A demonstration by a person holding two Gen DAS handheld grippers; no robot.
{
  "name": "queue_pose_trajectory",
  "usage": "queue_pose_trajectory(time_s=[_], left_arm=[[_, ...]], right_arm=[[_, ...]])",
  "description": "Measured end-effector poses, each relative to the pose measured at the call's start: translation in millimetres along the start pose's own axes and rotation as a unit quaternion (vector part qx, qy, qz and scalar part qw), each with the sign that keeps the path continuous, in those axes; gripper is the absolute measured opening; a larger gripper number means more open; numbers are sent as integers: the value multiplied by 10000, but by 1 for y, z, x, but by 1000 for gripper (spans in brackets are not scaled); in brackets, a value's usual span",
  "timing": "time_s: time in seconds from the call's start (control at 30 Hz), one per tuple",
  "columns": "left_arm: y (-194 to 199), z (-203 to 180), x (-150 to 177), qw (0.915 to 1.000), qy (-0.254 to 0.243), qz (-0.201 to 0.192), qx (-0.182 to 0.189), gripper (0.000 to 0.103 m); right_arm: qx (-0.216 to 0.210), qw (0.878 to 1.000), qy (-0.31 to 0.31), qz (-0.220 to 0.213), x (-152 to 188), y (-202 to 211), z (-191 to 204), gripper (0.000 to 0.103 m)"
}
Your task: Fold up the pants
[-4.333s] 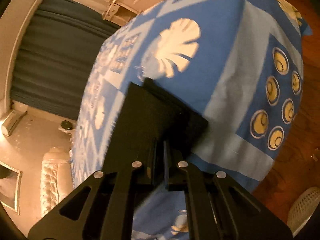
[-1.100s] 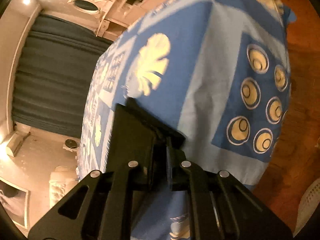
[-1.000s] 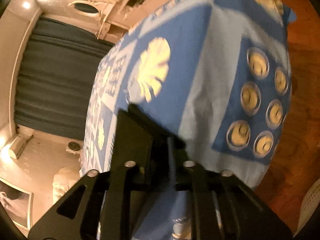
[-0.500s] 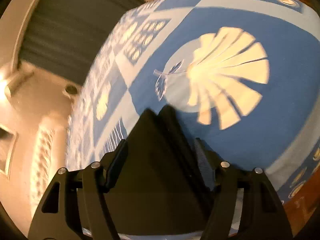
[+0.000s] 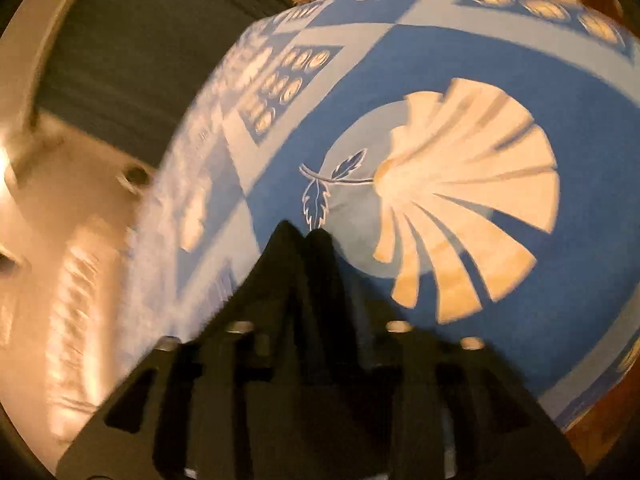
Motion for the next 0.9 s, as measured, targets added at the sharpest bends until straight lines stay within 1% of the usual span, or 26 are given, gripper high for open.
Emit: queue_pose_trajectory(time_s=[0.03, 0.07, 0.1, 0.17, 0.23, 0.27, 0.3, 0.37, 0.4, 0.5, 0.53, 0.57, 0.6, 0.63, 0.67, 0.7, 0.77, 0.83, 0.9], left_arm=[[0, 6, -1, 10000, 81, 15, -40, 86], [-1, 12, -2, 9998, 159, 24, -75, 86], [0, 19, -4, 9996, 250, 25, -96, 86], [2, 26, -7, 9994, 323, -9, -115, 86], [4, 32, -12, 9994, 314, -48, -132, 86], [5, 33, -14, 9994, 297, -72, -159, 86], [7, 34, -17, 9994, 277, -101, -180, 86], [11, 36, -24, 9993, 272, -196, -190, 86], [13, 36, -27, 9992, 262, -235, -162, 86], [18, 34, -35, 9992, 78, -337, -189, 86], [19, 34, -37, 9991, -6, -343, -238, 86], [17, 36, -39, 9989, -114, -309, -323, 86], [15, 39, -39, 9987, -161, -266, -401, 86], [13, 42, -39, 9985, -174, -223, -469, 86], [10, 47, -38, 9986, -147, -175, -485, 86], [7, 52, -36, 9988, -69, -96, -466, 86], [0, 64, -30, 9989, 179, 73, -437, 86], [-5, 73, -24, 9981, 385, 250, -404, 86], [-8, 80, -22, 9968, 548, 352, -470, 86]], right_arm=[[-69, 9999, -77, -125, -3, 8, -2, 67], [-57, 9994, -141, -319, -6, 20, -9, 69], [76, 9988, -225, -420, -7, 30, -18, 69], [88, 9979, -454, -453, -6, 42, -34, 69], [-114, 9971, -659, -352, 0, 46, -44, 70], [-230, 9971, -685, -233, 5, 44, -45, 70], [-281, 9974, -644, -154, 8, 41, -44, 73], [-414, 9978, -506, 56, 15, 30, -34, 80], [-458, 9979, -428, 143, 18, 25, -27, 85], [-454, 9978, -128, 467, 26, 9, -3, 86], [-351, 9980, -11, 532, 28, 7, 2, 82], [-64, 9981, 217, 580, 29, 4, 8, 77], [249, 9968, 389, 651, 31, 1, 12, 62], [382, 9959, 431, 694, 32, 0, 13, 40], [451, 9950, 384, 801, 32, -2, 13, 30], [325, 9947, 235, 942, 35, -3, 14, 24], [516, 9942, 371, 867, 38, 0, 19, 23], [412, 9958, 344, 736, 39, 7, 32, 21], [344, 9970, 340, 609, 42, 16, 47, 21]])
Point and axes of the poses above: each gripper's, at about its wrist camera, not at the fingertips, and y roughly against the way its jaws point, z to its left, x to its underside, the point moved 6 cm from there along -y, roughly the way its jaws point, and after that the axes turned 3 degrees about x, right-handed, at the moved point
